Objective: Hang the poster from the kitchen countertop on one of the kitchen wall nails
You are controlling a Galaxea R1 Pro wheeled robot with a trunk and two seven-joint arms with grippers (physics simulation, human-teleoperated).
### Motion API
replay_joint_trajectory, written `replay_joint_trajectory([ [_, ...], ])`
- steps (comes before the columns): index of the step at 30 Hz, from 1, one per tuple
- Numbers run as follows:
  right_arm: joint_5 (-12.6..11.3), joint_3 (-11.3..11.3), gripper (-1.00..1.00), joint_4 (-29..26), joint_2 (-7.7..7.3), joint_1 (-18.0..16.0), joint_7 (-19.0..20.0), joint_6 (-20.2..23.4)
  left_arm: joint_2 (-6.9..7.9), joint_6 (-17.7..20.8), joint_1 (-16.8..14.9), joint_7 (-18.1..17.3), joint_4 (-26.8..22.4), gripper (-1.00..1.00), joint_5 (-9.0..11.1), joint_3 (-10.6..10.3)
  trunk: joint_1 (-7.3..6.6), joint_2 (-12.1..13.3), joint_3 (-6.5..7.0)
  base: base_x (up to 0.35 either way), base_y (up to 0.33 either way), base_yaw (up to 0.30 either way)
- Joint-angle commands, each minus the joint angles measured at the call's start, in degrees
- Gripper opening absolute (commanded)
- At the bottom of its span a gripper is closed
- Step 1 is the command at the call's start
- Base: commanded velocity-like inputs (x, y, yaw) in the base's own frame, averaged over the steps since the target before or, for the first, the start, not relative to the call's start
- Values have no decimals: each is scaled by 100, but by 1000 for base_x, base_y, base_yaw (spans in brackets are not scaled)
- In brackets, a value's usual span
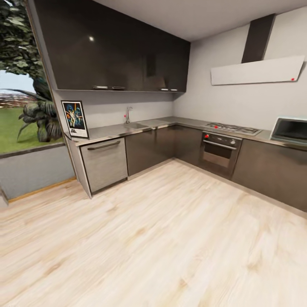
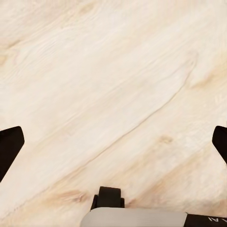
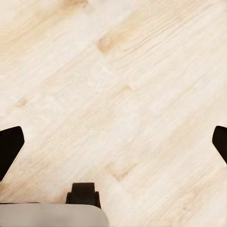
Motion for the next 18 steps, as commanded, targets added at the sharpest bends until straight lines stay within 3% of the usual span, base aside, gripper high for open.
replay_joint_trajectory([
  [1,25,19,100,5,-1,-4,-30,-11,-2,-9,2,1,-7,100,0,8,4,-2,-5,339,-110,279],
  [18,27,24,100,5,-1,-4,-38,-18,-2,-9,2,1,-7,100,0,7,4,-2,-40,332,-131,278],
])
